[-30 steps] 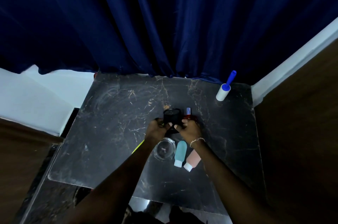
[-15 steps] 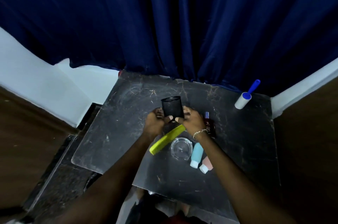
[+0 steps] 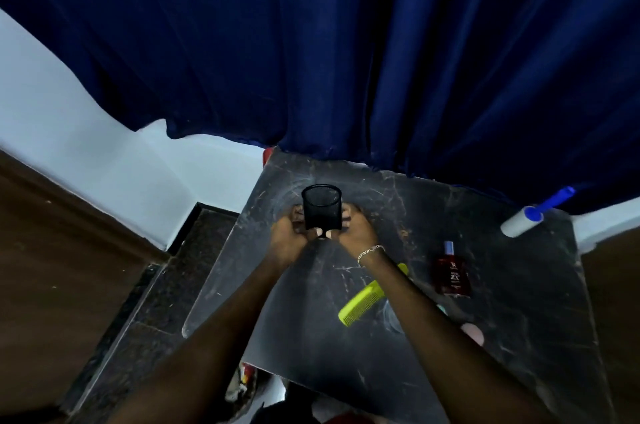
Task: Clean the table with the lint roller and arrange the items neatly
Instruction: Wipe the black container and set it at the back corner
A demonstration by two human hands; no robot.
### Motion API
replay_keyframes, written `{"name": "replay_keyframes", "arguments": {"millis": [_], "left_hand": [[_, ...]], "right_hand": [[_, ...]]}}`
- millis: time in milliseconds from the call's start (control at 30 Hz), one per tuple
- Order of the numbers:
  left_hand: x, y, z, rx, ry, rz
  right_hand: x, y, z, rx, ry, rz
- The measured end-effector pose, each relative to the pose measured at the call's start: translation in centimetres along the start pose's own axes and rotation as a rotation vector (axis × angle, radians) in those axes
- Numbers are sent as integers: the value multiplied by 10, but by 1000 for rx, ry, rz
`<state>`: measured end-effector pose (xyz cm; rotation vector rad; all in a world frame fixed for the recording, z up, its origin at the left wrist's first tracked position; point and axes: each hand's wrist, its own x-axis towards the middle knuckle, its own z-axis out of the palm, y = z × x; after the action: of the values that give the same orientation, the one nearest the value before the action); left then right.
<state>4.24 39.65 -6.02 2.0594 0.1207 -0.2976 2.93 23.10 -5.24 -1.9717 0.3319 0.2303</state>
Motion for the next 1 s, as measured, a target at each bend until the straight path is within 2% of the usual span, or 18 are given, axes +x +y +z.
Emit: {"name": "replay_keyframes", "arguments": {"millis": [400,767,1000], "left_hand": [[97,-38,-63,-42,-43,67],[154,-51,-60,48,-180,100],[183,-48,-56,93,-217,100]], "right_hand": [[84,-31,74,71,66,31],[134,-31,87,-228,180,59],[164,-29,93,-290,181,89]]}}
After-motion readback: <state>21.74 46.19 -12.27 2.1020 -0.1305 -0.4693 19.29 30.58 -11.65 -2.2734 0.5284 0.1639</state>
